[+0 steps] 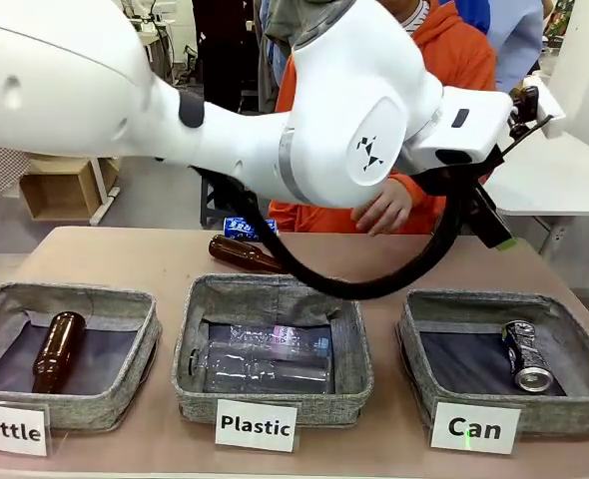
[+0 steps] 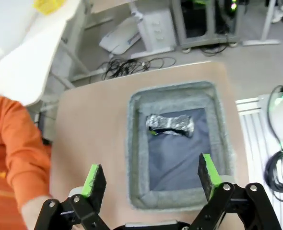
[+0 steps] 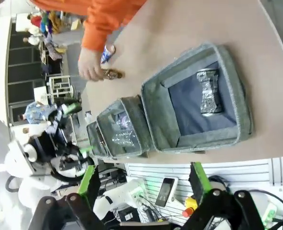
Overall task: Sort the can waste into the basket.
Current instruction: Pick up the can waste from the table and place it in the right Fabric basket.
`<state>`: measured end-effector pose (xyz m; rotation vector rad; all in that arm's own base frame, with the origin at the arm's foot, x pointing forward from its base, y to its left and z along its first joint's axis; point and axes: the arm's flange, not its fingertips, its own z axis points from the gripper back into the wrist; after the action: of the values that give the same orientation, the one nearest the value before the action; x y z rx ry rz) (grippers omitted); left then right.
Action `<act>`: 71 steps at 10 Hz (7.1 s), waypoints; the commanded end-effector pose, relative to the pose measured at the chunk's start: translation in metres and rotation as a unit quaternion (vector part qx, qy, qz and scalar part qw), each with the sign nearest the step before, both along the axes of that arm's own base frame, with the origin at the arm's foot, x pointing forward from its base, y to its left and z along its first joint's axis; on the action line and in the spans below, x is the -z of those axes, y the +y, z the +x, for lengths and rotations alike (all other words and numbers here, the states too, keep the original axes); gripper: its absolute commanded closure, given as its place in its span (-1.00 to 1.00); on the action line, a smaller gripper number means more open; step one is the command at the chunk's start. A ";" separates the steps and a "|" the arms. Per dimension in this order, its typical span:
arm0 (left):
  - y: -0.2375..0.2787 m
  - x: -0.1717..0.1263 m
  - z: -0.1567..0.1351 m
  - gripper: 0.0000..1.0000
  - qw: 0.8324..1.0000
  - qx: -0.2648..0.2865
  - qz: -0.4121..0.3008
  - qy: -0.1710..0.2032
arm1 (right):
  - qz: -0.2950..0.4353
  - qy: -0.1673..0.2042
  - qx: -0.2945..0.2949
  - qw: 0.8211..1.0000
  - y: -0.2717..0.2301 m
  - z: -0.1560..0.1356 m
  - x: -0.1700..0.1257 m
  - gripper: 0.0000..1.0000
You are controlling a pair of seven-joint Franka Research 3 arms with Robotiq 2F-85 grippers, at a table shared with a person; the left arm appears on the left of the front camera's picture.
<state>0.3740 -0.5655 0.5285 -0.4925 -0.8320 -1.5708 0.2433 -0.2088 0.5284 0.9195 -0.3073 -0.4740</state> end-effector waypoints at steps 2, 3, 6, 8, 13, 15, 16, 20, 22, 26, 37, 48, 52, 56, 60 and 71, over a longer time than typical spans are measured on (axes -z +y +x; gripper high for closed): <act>0.031 -0.007 -0.014 -1.00 1.000 0.025 -0.016 0.006 | 0.019 -0.026 0.022 0.999 -0.001 -0.002 -0.011 -1.00; 0.049 -0.019 -0.008 -1.00 1.000 -0.010 -0.011 0.012 | 0.042 -0.030 0.006 0.999 0.016 0.004 -0.007 -1.00; 0.179 -0.062 0.005 -1.00 0.987 -0.103 -0.048 0.118 | 0.083 -0.024 -0.035 0.996 0.083 0.044 0.007 -1.00; 0.274 -0.073 0.003 -1.00 0.970 -0.128 -0.082 0.192 | 0.121 -0.017 -0.037 0.992 0.124 0.067 0.007 -1.00; 0.519 0.004 -0.032 -1.00 0.888 -0.249 -0.165 0.351 | 0.163 -0.039 -0.024 0.986 0.206 0.098 0.011 -1.00; 0.609 0.048 -0.045 -1.00 0.830 -0.303 -0.253 0.394 | 0.177 -0.041 -0.045 0.982 0.212 0.106 0.022 -1.00; 0.637 0.063 -0.051 -1.00 0.799 -0.311 -0.339 0.387 | 0.161 -0.028 -0.051 0.985 0.210 0.102 0.028 -1.00; 0.583 0.057 -0.049 -1.00 0.850 -0.284 -0.208 0.392 | 0.167 -0.025 -0.042 0.985 0.208 0.109 0.014 -1.00; 0.583 0.057 -0.049 -1.00 0.850 -0.284 -0.208 0.392 | 0.167 -0.025 -0.042 0.985 0.208 0.109 0.014 -1.00; 0.583 0.057 -0.049 -1.00 0.850 -0.284 -0.208 0.392 | 0.167 -0.025 -0.042 0.985 0.208 0.109 0.014 -1.00; 0.600 -0.019 0.150 -1.00 0.798 -0.357 -0.227 0.430 | 0.167 -0.025 -0.042 0.985 0.208 0.109 0.014 -1.00; 0.731 -0.051 0.034 -1.00 0.793 -0.377 -0.298 0.373 | 0.167 -0.025 -0.042 0.985 0.208 0.109 0.014 -1.00; 0.853 -0.094 0.002 -1.00 0.732 -0.405 -0.384 0.391 | 0.167 -0.025 -0.042 0.985 0.208 0.109 0.014 -1.00; 0.917 -0.094 -0.092 -1.00 0.660 -0.456 -0.489 0.341 | 0.167 -0.025 -0.042 0.985 0.208 0.109 0.014 -1.00; 0.910 -0.089 -0.082 -1.00 0.666 -0.454 -0.479 0.348 | 0.167 -0.025 -0.042 0.985 0.208 0.109 0.014 -1.00; 0.553 -0.105 0.108 -1.00 0.853 -0.439 -0.137 0.245 | 0.167 -0.025 -0.042 0.985 0.208 0.109 0.014 -1.00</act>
<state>0.4755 0.0039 0.6430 -0.6539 -0.7199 -0.3799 0.3517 -0.0033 0.5118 1.2411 -0.2477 -0.4229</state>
